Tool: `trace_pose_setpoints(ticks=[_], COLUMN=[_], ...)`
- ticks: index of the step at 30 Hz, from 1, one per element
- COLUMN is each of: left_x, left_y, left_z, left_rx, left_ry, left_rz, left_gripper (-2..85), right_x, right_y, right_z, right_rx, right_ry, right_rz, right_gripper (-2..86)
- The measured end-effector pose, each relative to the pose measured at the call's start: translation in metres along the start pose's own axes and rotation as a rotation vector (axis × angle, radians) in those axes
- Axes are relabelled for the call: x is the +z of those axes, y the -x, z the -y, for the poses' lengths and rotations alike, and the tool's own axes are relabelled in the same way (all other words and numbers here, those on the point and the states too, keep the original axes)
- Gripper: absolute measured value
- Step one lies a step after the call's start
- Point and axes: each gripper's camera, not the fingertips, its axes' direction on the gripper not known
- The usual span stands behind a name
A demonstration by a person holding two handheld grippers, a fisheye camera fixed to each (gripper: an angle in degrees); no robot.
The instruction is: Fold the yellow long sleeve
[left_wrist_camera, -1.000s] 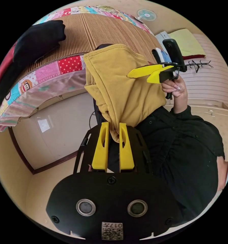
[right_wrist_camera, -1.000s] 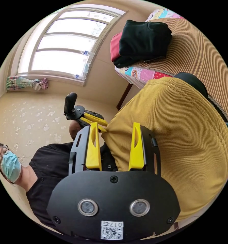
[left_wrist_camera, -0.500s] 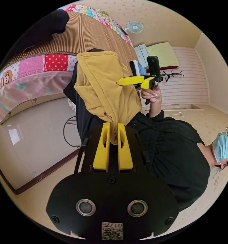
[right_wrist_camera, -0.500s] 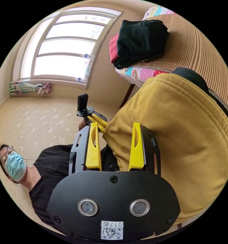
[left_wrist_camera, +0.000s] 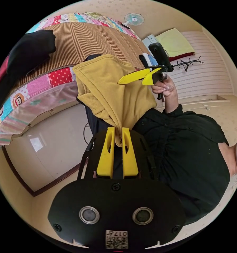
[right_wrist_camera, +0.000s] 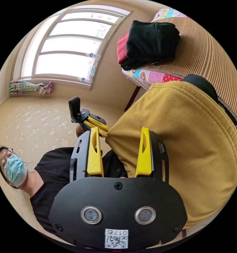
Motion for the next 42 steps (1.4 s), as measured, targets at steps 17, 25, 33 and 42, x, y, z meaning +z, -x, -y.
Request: trace_pose_setpoints(ticks=[17, 25, 33, 42], left_x=[-0.034, 0.032, 0.045, -0.044], left_y=[0.05, 0.162, 0.176, 0.06], left_z=[-0.015, -0.048, -0.059, -0.04], left_rx=[-0.072, -0.275, -0.178, 0.245], left_ry=[-0.091, -0.009, -0.025, -0.311], left_rz=[-0.046, -0.377, -0.541, -0.42], left_gripper=[2.8, 11.3, 4.7, 3.6], right_x=[0.012, 0.025, 0.035, 0.042], right_y=[0.012, 0.007, 0.012, 0.05], right_z=[0.003, 0.005, 0.015, 0.05], right_rx=[-0.006, 0.016, 0.02, 0.023], right_ry=[-0.016, -0.005, -0.004, 0.1], right_rz=[-0.026, 0.003, 0.002, -0.099], right_gripper=[21.2, 21.0, 21.1, 23.1])
